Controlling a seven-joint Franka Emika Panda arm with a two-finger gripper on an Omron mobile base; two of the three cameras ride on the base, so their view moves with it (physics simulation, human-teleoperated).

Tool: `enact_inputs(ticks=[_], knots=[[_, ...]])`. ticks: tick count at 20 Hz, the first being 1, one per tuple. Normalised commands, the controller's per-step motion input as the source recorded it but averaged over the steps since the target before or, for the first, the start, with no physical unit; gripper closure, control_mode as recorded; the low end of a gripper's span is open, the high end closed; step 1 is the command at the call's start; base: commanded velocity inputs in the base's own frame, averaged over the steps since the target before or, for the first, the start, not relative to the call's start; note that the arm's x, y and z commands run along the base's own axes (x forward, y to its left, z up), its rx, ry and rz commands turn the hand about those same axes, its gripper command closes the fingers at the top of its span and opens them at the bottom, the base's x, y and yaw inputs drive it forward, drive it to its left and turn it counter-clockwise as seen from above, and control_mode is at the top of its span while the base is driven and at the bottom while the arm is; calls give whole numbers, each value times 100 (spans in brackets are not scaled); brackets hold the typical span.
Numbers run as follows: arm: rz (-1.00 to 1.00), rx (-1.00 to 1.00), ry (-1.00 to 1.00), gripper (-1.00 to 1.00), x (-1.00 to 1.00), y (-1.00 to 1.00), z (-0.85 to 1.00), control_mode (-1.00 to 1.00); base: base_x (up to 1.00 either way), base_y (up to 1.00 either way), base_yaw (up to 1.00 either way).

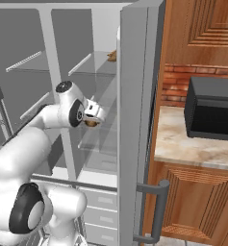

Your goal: Take the mango and pear from the fridge shelf and place them in the freezer drawer to begin freezing them.

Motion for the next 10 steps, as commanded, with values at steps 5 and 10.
enact_inputs(ticks=[5,10], knots=[[0,0,11,100,-89,75,12,-100,0,0,0],[3,2,18,100,-40,86,3,-100,0,0,0]])
